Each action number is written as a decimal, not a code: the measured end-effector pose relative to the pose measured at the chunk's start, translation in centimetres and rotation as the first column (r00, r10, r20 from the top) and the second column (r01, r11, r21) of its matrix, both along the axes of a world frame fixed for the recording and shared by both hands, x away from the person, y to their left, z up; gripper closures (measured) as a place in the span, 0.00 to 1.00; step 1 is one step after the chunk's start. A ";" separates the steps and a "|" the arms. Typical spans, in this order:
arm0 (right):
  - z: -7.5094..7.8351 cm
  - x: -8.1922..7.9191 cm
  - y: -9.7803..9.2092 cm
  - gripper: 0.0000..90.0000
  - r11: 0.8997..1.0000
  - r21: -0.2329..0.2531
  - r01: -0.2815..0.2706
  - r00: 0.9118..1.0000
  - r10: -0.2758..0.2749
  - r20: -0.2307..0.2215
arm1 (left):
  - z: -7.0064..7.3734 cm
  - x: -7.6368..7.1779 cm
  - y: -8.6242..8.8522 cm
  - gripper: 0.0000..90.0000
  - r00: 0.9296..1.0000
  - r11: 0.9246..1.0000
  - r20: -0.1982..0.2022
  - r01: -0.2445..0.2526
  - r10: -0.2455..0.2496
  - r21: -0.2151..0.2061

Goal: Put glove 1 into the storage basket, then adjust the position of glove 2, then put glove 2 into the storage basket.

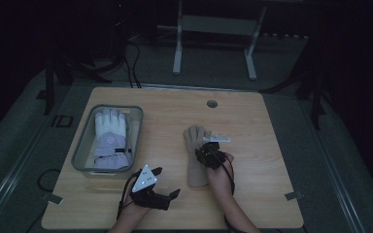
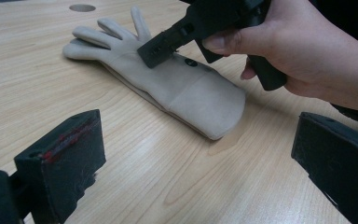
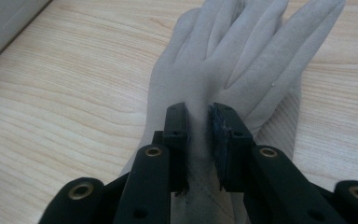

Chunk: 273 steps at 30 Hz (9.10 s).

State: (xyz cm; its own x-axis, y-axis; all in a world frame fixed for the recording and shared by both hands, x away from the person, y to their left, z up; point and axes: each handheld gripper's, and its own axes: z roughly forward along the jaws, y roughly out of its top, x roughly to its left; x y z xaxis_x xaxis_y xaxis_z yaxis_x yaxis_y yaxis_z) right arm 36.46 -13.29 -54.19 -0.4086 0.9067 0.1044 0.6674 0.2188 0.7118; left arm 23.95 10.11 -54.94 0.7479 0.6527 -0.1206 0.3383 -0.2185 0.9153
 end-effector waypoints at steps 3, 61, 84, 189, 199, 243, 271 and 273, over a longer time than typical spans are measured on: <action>0.0 0.1 -0.1 0.84 1.000 0.002 -0.002 1.000 0.002 0.001 | 0.0 0.0 0.0 0.03 1.000 1.000 -0.002 0.001 -0.001 0.003; 2.7 1.3 -5.3 0.15 0.971 0.124 -0.206 0.978 0.201 0.057 | -0.3 0.8 -0.7 0.03 0.998 1.000 -0.067 0.018 -0.017 0.009; 3.8 2.1 -9.0 0.14 0.956 0.107 -0.273 0.962 0.274 0.005 | 0.3 3.1 -2.1 0.05 0.992 0.998 -0.127 0.007 0.000 0.055; 10.6 7.5 8.6 0.79 0.859 0.293 -0.419 0.901 0.433 0.022 | 9.7 7.4 3.9 0.88 0.961 0.964 -0.193 -0.153 0.196 0.218; 11.4 7.8 15.5 0.79 0.834 0.274 -0.478 0.871 0.490 0.028 | 10.3 6.7 9.7 0.88 0.943 0.946 -0.199 -0.216 0.266 0.242; 6.5 9.8 24.5 0.42 0.829 0.116 -0.546 0.835 0.551 -0.007 | 5.6 7.9 16.9 0.52 0.864 0.918 -0.353 -0.259 0.359 0.299; 8.6 6.3 19.7 0.80 0.773 0.106 -0.626 0.779 0.627 0.030 | 8.0 4.3 15.5 0.82 0.896 0.911 -0.188 -0.373 0.403 0.174; 8.5 5.8 19.1 0.78 0.760 0.099 -0.642 0.766 0.641 0.042 | 8.0 4.0 14.9 0.82 0.903 0.916 -0.175 -0.366 0.392 0.163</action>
State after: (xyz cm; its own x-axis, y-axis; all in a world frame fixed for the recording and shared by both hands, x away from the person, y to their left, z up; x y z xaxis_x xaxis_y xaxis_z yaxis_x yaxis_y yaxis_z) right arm 42.25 5.79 -45.68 -0.8918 0.4164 0.1766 0.3933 0.5211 0.7574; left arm 27.99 25.02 -46.94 0.4098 0.9011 -0.1418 0.5908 -0.1437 0.7939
